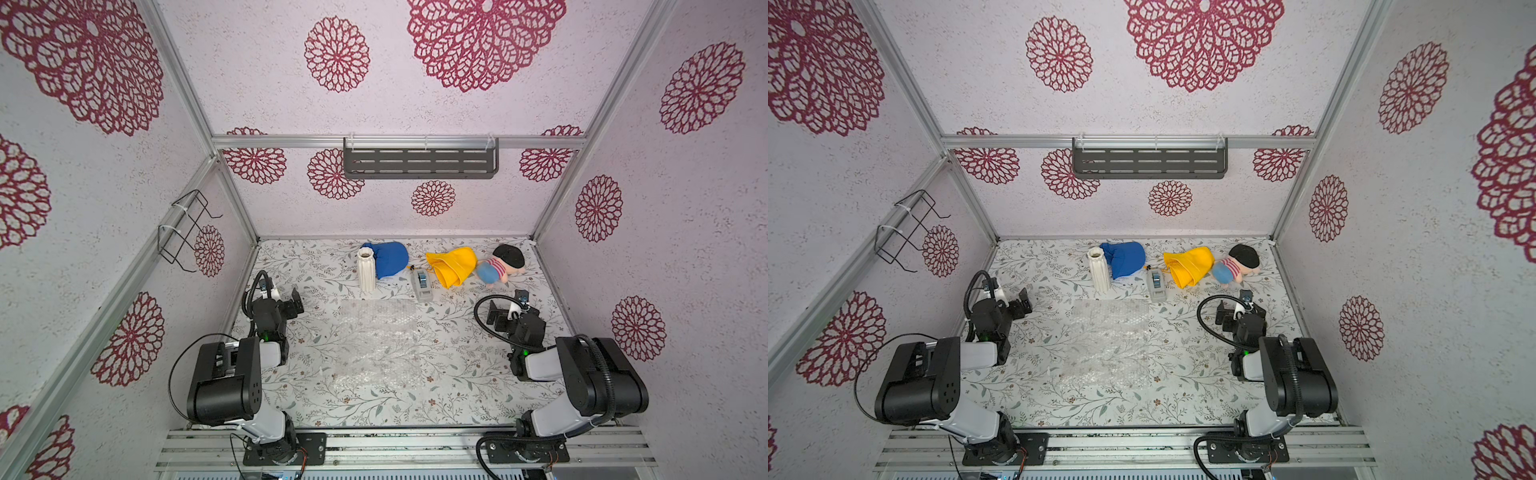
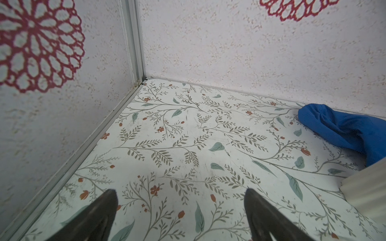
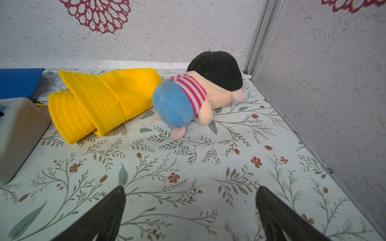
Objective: Wrap vases in bubble wrap
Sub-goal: Pick up the vase from the center of the board.
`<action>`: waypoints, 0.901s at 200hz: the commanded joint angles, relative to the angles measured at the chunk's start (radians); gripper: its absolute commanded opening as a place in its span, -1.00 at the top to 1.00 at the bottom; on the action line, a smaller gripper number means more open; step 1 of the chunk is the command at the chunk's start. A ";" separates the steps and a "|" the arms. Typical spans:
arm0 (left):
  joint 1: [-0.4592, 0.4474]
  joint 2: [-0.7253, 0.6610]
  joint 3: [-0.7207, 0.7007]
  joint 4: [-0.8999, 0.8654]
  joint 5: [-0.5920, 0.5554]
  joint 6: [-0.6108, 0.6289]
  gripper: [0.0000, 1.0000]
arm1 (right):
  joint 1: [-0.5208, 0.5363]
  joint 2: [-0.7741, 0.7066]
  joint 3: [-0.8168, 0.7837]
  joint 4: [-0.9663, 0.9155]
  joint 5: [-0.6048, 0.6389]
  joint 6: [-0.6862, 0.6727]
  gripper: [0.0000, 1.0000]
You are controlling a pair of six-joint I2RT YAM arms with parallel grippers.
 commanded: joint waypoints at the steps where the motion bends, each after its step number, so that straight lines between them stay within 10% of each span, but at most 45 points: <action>1: -0.006 -0.024 -0.012 0.008 -0.001 0.002 -0.95 | 0.005 -0.031 -0.003 0.026 0.017 0.008 -0.98; 44: -0.066 -0.060 0.006 -0.041 -0.091 0.053 -0.95 | 0.009 -0.047 -0.003 0.023 -0.015 -0.010 -0.98; 81: -0.174 -0.249 0.319 -0.756 -0.130 -0.067 -0.95 | 0.064 -0.357 0.087 -0.296 -0.009 -0.026 -0.98; 125: -0.370 -0.291 0.392 -0.944 -0.023 -0.322 -0.95 | 0.063 -0.520 0.361 -0.856 0.299 0.629 -0.98; 180: -0.473 -0.292 0.381 -1.048 -0.335 -0.389 -0.95 | 0.150 -0.326 0.527 -0.970 0.143 0.457 -0.98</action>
